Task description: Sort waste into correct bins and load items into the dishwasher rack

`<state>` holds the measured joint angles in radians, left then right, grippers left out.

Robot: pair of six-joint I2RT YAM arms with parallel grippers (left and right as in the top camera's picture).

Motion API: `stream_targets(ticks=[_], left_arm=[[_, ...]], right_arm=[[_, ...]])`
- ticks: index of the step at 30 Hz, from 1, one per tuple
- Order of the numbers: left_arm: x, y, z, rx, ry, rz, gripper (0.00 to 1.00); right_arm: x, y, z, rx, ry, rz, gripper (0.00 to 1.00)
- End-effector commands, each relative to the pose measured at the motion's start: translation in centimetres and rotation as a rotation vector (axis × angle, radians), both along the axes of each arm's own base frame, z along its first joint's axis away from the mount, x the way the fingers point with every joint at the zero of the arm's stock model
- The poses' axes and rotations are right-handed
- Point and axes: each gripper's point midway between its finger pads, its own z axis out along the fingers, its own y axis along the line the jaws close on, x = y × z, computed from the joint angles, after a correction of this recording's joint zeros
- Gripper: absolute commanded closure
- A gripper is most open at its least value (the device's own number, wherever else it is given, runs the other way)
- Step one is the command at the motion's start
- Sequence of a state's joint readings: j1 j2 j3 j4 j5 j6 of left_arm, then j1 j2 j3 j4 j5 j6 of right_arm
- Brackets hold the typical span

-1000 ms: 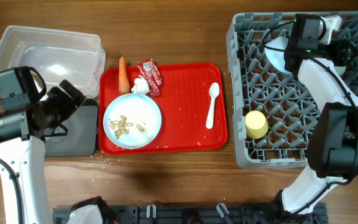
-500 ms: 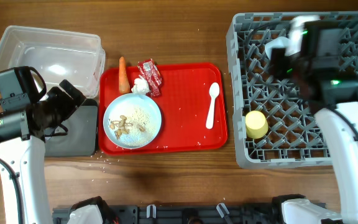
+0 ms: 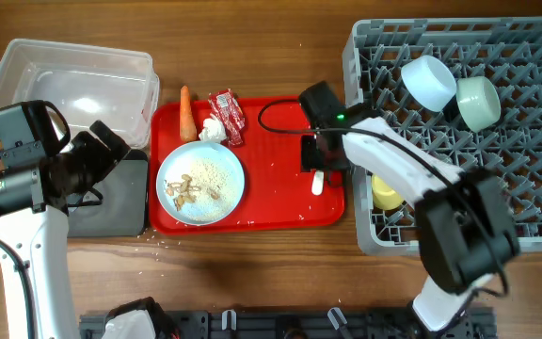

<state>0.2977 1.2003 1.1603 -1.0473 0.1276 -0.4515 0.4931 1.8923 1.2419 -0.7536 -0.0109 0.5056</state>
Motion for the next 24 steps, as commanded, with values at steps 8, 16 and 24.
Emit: stream_targets(ticks=[8,16,24], left_arm=[[0.0,0.3,0.3,0.006,-0.008,0.014,0.00],[0.0,0.3,0.3,0.006,-0.008,0.014,0.00],[0.0,0.3,0.3,0.006,-0.008,0.014,0.00]], right_arm=[[0.8,-1.3,-2.5,-0.062,0.004,0.008,0.96],[4.1,-0.7,10.3,0.032,-0.274,0.069,0.96],[6.8,-9.4,15.2,-0.133,-0.464,0.059,0.96]])
